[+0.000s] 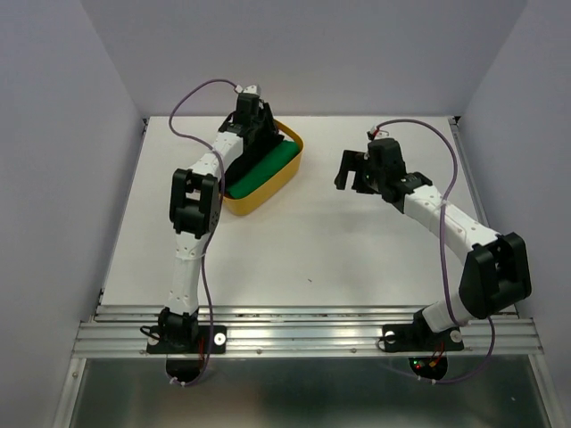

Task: Roll the t-shirts
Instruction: Reset both arms

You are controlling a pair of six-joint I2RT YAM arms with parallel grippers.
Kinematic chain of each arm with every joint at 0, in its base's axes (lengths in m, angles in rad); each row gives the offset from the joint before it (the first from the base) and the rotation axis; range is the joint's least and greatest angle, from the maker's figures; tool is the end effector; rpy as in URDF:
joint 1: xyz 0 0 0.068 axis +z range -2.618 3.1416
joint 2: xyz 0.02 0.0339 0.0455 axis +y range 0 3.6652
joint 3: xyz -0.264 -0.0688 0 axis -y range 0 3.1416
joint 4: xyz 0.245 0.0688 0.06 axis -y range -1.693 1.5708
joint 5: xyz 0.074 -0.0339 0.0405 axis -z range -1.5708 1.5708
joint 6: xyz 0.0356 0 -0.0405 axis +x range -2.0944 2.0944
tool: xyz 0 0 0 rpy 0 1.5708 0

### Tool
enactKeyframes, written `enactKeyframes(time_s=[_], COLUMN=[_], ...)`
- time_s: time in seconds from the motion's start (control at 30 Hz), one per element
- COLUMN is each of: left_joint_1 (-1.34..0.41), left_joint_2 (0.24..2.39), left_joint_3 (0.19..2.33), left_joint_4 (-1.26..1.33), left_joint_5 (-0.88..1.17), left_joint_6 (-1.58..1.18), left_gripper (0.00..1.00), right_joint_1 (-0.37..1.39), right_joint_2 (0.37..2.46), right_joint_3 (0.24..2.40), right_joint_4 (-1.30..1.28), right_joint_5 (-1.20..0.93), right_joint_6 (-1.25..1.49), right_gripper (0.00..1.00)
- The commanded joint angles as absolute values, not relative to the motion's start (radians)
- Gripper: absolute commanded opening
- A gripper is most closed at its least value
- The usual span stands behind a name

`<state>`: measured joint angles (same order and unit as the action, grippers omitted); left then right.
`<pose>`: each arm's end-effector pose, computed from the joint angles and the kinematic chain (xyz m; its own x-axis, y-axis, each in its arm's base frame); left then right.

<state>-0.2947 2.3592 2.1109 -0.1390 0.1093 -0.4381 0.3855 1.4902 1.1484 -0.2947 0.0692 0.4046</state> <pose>0.5355 -0.1666 0.2562 -0.4908 -0.2917 -0.8210 0.1957 0.8813 -0.4301 0.3139 0.1247 0.2860 -0.6337 0.1667 -0.7554 -0.0807 0.9570 0.2788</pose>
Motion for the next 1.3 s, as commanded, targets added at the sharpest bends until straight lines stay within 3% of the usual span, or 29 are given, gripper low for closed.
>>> enactKeyframes(time_s=[0.0,0.3,0.6,1.03,1.27], left_joint_1=[-0.295,-0.295,-0.333,-0.337,-0.336], left_joint_2=[2.404,2.306,1.986,1.205,0.901], left_joint_3=[2.19,2.281,2.165,1.374,1.129], left_joint_4=[-0.206,-0.256,-0.288,-0.239,-0.293], left_joint_5=[0.137,0.14,0.164,0.014,-0.048], left_joint_6=[-0.428,-0.377,-0.316,-0.242,-0.273], left_gripper=[0.52,0.52,0.53,0.61,0.63], right_joint_1=[0.38,0.38,0.38,0.38,0.38], right_joint_2=[1.428,1.322,1.21,1.034,0.943], right_joint_3=[1.141,1.131,1.083,1.039,0.974], right_joint_4=[-0.318,-0.337,-0.408,-0.624,-0.65], right_joint_5=[0.127,0.17,0.331,0.531,0.555], right_joint_6=[0.4,0.403,0.483,0.557,0.606], right_gripper=[0.99,0.99,1.0,1.0,1.0])
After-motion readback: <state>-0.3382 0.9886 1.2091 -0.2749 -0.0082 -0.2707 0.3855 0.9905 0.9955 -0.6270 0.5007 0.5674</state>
